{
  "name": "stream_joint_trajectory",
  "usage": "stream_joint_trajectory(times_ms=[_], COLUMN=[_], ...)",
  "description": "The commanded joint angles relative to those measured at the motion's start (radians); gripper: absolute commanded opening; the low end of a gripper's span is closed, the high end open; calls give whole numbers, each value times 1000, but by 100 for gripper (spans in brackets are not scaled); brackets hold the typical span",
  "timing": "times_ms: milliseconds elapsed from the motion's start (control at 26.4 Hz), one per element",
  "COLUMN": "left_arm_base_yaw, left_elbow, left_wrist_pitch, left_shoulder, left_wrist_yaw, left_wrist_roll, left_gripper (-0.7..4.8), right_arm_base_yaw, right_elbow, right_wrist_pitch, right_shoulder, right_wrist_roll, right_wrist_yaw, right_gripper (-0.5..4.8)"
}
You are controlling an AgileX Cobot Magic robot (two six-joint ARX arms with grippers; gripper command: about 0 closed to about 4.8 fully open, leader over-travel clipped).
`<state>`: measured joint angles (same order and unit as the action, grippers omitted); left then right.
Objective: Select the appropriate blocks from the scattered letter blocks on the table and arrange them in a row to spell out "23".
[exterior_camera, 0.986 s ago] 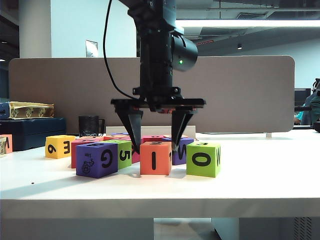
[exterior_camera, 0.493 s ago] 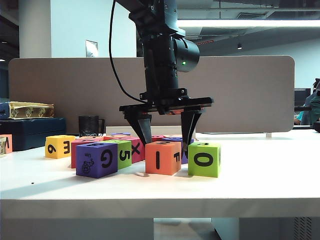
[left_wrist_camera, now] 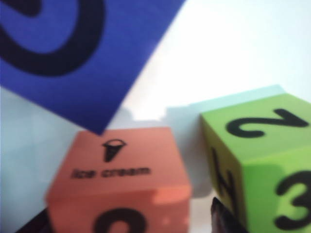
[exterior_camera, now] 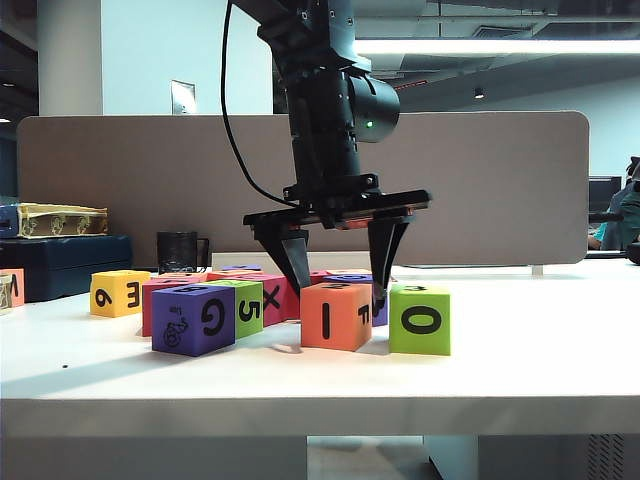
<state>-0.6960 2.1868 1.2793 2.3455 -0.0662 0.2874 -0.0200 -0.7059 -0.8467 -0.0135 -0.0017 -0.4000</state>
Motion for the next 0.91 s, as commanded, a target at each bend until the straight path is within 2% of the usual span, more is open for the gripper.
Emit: stream_joint_trajectory(times_ms=[38, 114, 417, 531, 721, 797, 910], left_arm_base_yaw=[1, 2, 37, 51, 69, 75, 80], left_elbow=[3, 3, 3, 3, 2, 2, 2], left_wrist_pitch=[9, 15, 15, 33, 65, 62, 61], left_shoulder=[-20, -31, -129, -130, -118, -117, -114], left_wrist_yaw=[99, 135, 134, 154, 186, 186, 201], left_wrist_roll=[-22, -27, -49, -50, -71, -79, -99], left_gripper=[371, 372, 371, 350, 256, 180, 37], right_arm_base_yaw=[0, 0, 0, 0, 0, 0, 0], right_elbow=[-3, -3, -3, -3, -3, -3, -3], right_wrist_pitch=[5, 4, 4, 4, 2, 2, 2], right_shoulder=[10, 10, 10, 10, 10, 10, 10], right_wrist_roll=[-3, -3, -3, -3, -3, -3, -3], right_wrist_yaw=[2, 2, 2, 2, 2, 2, 3], right_gripper=[-1, -1, -1, -1, -1, -1, -1])
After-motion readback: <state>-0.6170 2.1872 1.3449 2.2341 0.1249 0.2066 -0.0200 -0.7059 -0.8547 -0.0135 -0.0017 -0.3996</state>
